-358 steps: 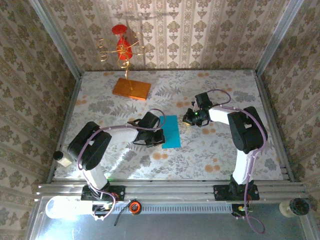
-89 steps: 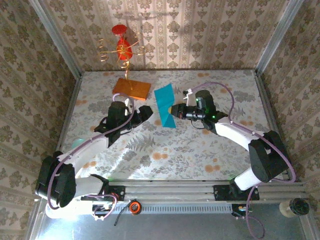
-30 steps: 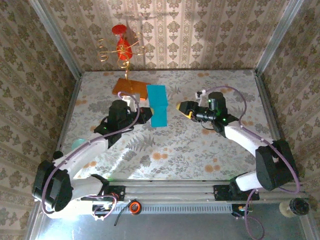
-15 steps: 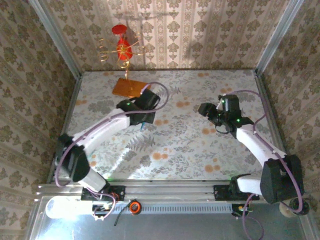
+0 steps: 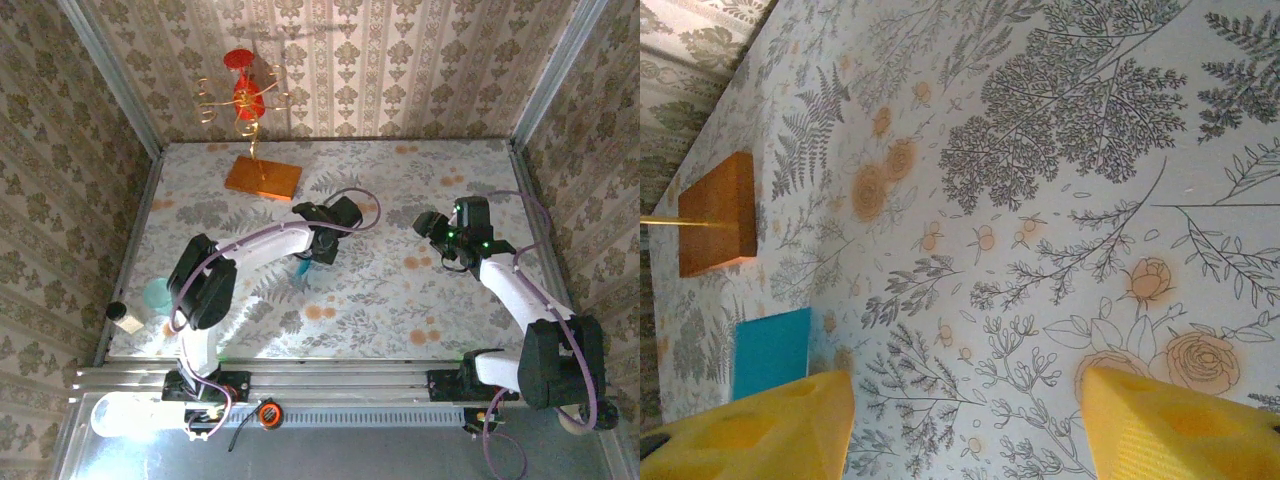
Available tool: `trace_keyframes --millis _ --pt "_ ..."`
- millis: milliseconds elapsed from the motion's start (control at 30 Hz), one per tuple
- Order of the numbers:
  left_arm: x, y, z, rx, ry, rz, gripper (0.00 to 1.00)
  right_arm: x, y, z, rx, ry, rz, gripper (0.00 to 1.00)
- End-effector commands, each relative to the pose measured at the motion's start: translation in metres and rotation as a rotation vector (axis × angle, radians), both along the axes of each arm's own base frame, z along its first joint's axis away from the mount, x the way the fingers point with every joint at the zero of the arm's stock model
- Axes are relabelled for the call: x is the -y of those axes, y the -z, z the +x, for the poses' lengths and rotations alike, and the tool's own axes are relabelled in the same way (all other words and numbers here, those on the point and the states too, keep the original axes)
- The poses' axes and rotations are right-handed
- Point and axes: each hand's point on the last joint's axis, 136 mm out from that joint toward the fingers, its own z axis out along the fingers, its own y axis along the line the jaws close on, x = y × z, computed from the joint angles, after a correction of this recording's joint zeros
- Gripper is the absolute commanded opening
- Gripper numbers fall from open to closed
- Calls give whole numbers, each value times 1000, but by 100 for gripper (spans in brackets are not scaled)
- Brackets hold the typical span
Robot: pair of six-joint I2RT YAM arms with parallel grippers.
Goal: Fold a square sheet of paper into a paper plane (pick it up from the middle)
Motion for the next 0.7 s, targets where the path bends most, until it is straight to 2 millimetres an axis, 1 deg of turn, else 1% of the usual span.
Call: trace_keyframes --millis 0,67,100,200,300,367,400,467,533,567,667 --pt "29 -5 -13 -70 -9 -233 38 -3 2 4 1 2 29 62" --pt "36 -14 -13 -54 -2 -332 54 -11 4 5 -7 -29 39 62" --pt "36 -18 -13 -47 -10 -366 57 -16 4 5 -9 -47 39 62" --pt "23 -26 -7 -22 -68 -450 62 -37 6 2 -21 -117 28 61" --pt "-1 -28 0 13 -150 -512 66 -65 11 -1 -45 -200 16 57" --pt "-20 -30 4 31 -215 -555 71 -94 14 -6 -56 -273 8 52" --pt "-28 -29 6 36 -240 -571 74 -108 23 -8 -79 -309 1 49" --pt "-45 -28 7 46 -276 -606 81 -139 30 -13 -102 -387 -14 41" --pt "-53 -31 5 39 -278 -642 85 -168 34 -17 -108 -457 -34 33" --pt "-58 -31 4 39 -285 -649 90 -182 39 -21 -120 -491 -51 30" --pt "-73 -32 1 54 -310 -646 96 -218 48 -27 -145 -581 -83 21"
